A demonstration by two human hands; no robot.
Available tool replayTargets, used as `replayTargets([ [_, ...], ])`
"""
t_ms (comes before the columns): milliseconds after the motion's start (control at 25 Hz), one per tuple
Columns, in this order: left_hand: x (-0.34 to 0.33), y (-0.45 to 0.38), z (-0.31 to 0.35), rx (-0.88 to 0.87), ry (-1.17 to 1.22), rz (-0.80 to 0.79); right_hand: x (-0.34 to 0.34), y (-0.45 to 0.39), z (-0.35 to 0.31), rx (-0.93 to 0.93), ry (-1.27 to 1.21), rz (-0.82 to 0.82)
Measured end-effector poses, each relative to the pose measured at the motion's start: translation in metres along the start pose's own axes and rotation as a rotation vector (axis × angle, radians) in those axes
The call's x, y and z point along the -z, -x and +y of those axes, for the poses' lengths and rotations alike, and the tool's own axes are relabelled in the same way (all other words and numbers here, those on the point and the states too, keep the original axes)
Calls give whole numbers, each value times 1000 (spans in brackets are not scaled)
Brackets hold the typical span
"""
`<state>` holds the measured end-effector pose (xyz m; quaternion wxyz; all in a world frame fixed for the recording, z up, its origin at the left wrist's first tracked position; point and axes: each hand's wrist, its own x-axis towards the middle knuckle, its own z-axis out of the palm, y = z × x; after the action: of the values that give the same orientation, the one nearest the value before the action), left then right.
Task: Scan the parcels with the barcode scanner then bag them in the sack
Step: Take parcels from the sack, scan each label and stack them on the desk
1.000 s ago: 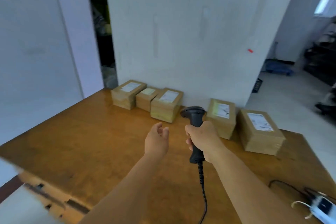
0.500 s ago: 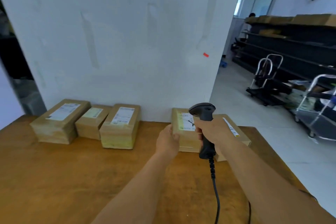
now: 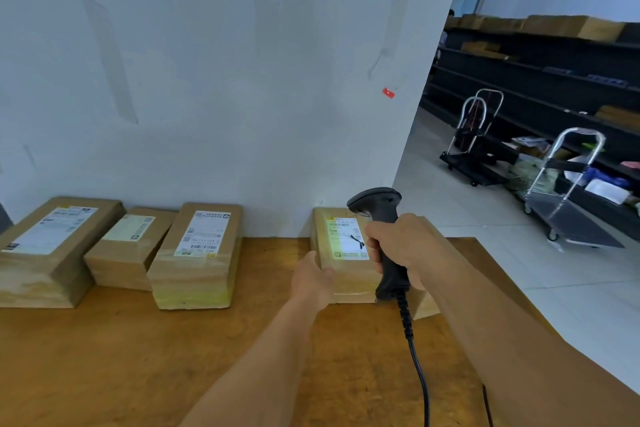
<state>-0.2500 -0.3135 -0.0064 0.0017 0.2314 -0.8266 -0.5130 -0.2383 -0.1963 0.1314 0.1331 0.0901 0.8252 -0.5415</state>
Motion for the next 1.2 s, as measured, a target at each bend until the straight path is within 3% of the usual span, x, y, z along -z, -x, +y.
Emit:
replayTargets([
  [400, -13, -34, -7, 53, -38, -77, -5, -22, -2, 18, 69, 13],
  [560, -16, -40, -10, 109, 0, -96, -10, -46, 19, -13, 27, 47],
  [800, -19, -45, -17, 109, 65, -127, -27, -82, 72, 68, 208, 89],
  [1000, -13, -33, -19, 176, 193, -122, -32, -85, 96, 92, 210, 184],
  [1200, -3, 23, -36, 283, 374, -91, -25, -42, 122, 93, 102, 141],
])
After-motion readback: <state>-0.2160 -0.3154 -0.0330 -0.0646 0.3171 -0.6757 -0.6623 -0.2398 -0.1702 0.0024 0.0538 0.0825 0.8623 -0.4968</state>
